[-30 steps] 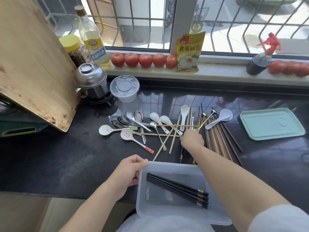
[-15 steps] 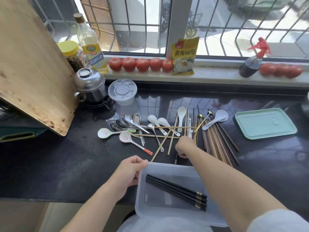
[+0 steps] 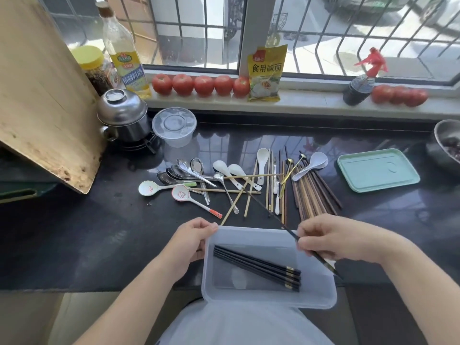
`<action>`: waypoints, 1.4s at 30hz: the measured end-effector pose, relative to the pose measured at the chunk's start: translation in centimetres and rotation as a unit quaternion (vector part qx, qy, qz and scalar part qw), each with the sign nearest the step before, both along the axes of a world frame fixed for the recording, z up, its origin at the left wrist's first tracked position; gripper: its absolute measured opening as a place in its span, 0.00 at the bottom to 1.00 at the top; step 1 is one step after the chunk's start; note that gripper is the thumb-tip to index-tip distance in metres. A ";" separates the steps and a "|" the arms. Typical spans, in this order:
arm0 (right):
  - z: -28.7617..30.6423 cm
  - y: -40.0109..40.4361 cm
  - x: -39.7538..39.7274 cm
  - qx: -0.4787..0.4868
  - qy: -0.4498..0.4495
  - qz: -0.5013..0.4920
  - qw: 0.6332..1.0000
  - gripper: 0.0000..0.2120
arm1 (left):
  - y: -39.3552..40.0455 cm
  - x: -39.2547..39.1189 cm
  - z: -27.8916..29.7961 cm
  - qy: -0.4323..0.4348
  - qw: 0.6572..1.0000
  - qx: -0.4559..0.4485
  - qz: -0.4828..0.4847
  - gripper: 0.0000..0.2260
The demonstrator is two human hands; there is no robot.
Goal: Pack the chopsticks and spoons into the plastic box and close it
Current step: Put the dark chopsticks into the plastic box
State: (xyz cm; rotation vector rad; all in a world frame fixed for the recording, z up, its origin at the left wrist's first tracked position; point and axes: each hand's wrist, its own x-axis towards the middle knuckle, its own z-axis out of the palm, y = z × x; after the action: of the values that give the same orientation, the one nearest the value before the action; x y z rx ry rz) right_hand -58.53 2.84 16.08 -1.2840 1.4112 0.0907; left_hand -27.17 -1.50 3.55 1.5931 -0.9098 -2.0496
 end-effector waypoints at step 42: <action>-16.9 -12.5 5.3 -0.049 0.344 -0.185 0.919 0.10 | 0.7 -1.1 0.9 -0.069 0.996 -0.038 0.033 0.10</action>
State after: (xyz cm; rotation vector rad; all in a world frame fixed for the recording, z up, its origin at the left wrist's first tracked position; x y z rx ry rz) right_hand -53.24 -9.66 -0.80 -1.0807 2.2701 0.2326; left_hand -28.23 -0.78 4.43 1.7177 -0.9570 -1.8578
